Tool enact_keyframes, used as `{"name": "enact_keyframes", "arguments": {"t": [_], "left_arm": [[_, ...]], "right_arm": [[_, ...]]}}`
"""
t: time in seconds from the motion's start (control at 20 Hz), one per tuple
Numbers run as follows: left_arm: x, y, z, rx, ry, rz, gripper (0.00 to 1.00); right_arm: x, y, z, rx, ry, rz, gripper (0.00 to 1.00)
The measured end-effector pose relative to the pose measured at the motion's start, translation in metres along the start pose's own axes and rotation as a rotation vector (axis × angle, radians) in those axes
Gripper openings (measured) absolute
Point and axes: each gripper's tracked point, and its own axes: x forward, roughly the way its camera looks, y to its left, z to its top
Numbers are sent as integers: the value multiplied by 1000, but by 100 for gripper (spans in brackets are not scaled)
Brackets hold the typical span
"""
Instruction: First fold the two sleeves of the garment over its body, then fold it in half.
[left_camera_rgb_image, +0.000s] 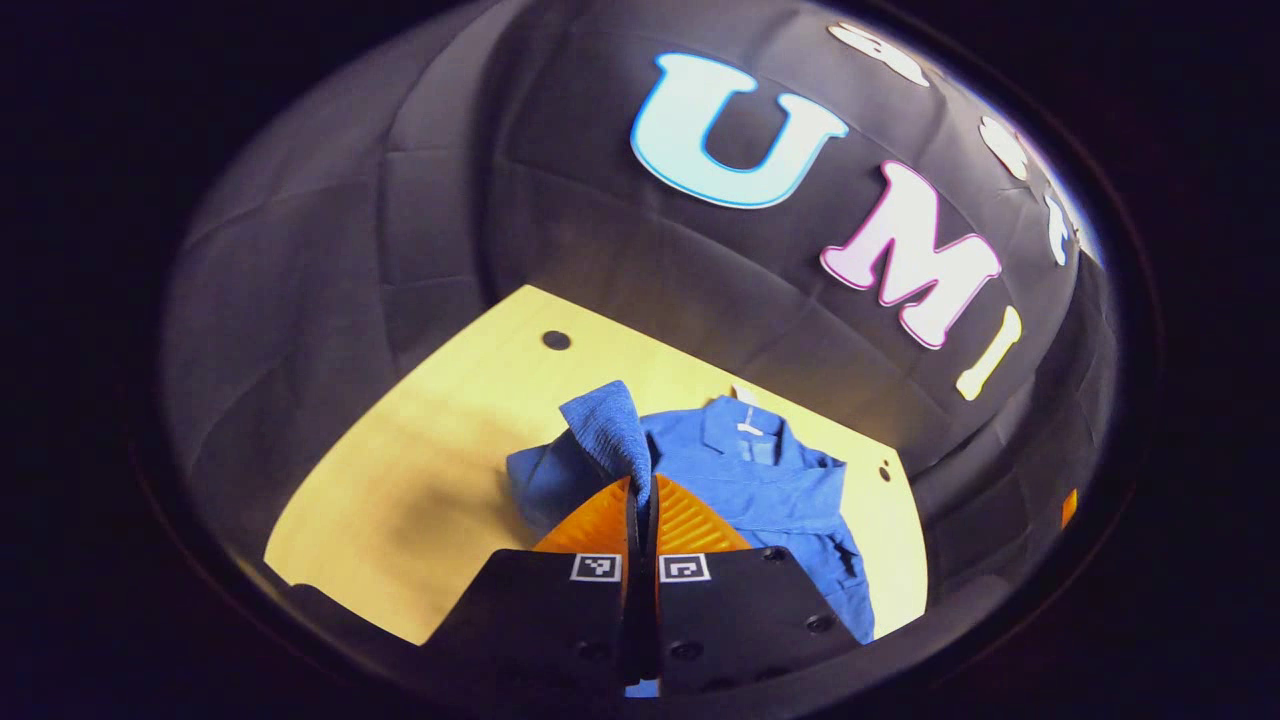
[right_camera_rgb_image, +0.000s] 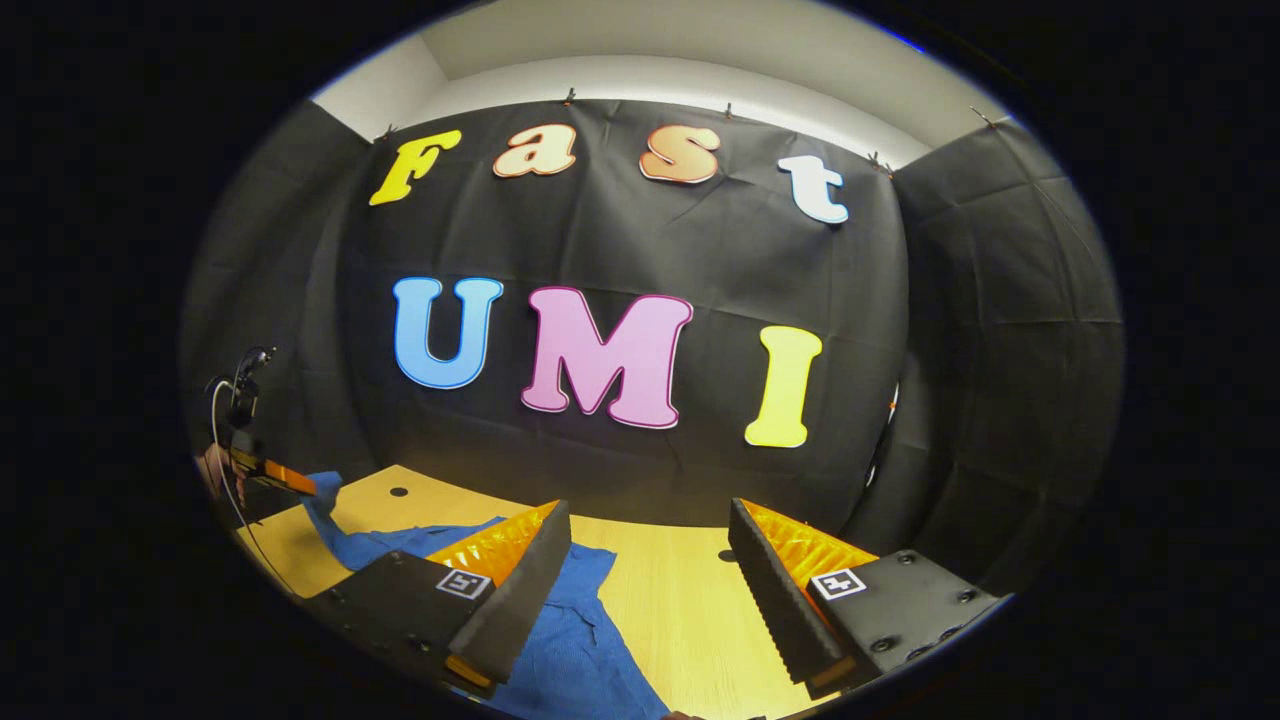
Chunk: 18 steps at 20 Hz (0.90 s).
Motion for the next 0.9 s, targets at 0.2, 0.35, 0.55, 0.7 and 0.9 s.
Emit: {"name": "enact_keyframes", "arguments": {"t": [0.2, 0.35, 0.55, 0.7, 0.9], "left_arm": [[42, -66, -2, 57, 61, -99, 0], [77, -111, -10, 120, 106, -156, 0], [128, -171, -28, 193, 184, -211, 0], [171, -204, -47, 269, 232, -233, 0], [213, -233, -68, 283, 279, -247, 0]], "right_arm": [[-8, -20, -7, 3, 10, -41, 100], [-12, -32, -19, 16, 43, -63, 100], [-14, -44, -29, 25, 71, -85, 100], [-10, -54, -36, 49, 95, -101, 100], [-5, -68, -44, 49, 113, -123, 92]]}}
